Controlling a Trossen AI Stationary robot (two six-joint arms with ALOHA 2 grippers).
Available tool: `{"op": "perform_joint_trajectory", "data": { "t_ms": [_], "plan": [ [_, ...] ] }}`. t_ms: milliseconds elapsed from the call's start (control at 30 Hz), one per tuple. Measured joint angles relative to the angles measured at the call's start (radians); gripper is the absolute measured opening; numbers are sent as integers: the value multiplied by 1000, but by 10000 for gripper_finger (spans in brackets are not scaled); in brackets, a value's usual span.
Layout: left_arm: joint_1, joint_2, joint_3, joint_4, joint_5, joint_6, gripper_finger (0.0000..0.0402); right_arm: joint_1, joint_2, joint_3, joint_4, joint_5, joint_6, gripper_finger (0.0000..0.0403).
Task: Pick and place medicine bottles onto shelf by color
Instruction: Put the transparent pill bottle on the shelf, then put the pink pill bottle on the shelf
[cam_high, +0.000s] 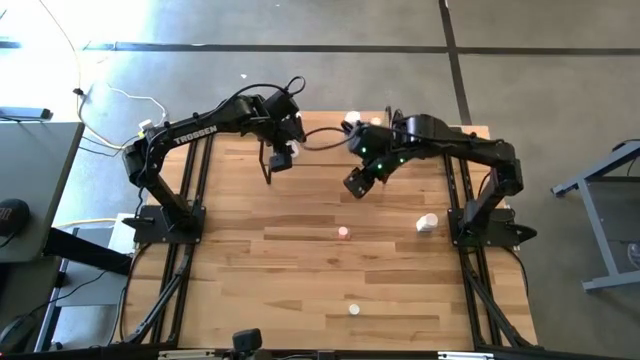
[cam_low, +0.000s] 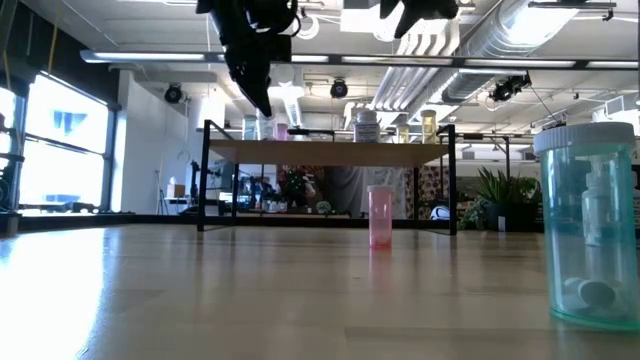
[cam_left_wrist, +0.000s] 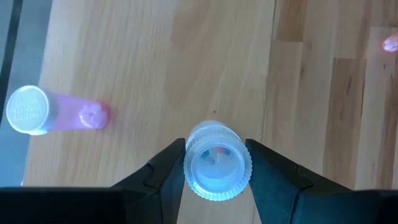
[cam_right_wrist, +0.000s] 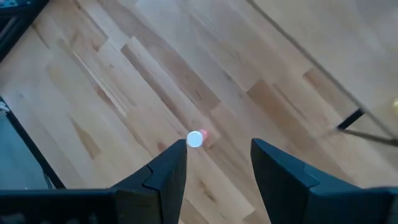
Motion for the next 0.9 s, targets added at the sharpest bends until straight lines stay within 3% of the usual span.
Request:
{"op": "perform_joint_trajectory", "data": {
  "t_ms": [233,433,700,900],
  "plan": [
    [0,0,0,1,-6,18,187,114,0,0,-9,104,167,170],
    [0,0,0,24,-83,19,223,220,0,0,-39,198,335,170],
    [-2,-1,51,21,-66,18,227,363,27,2,-96,308,514,170],
    [-31,-1,125,2,-66,19,225,427,93,2,-121,329,608,170]
  ]
}}
